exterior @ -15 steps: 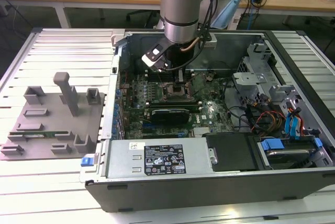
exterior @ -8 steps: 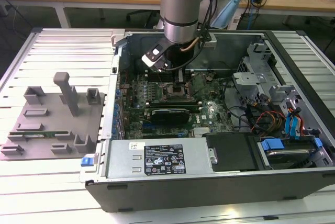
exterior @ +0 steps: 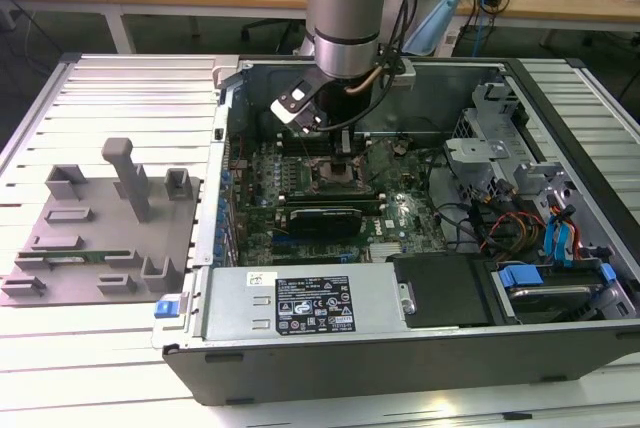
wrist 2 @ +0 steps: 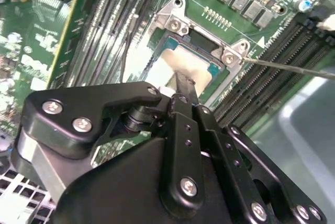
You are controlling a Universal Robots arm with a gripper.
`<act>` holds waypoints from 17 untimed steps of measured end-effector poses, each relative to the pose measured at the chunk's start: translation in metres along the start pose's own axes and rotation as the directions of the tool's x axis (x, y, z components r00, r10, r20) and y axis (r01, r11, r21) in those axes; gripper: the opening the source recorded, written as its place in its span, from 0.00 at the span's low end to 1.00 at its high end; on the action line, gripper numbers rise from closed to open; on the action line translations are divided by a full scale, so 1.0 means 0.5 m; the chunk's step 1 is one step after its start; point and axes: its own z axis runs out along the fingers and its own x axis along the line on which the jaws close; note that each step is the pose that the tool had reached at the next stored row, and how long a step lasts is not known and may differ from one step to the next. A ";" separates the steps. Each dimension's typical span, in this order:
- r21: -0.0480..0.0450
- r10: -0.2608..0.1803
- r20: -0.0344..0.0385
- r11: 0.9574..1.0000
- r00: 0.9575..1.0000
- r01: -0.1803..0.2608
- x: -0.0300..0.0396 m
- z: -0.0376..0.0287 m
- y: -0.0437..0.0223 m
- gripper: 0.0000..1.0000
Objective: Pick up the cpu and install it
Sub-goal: 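Place the cpu into insertion slot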
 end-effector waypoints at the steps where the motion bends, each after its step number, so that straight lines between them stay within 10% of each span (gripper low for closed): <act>1: 0.000 0.000 0.000 1.000 1.000 0.000 0.000 -0.006 0.000 0.11; 11: 0.000 0.000 0.001 1.000 1.000 0.000 -0.004 -0.094 0.003 0.11; 17: 0.000 0.000 0.001 1.000 1.000 0.000 -0.004 -0.100 0.004 0.11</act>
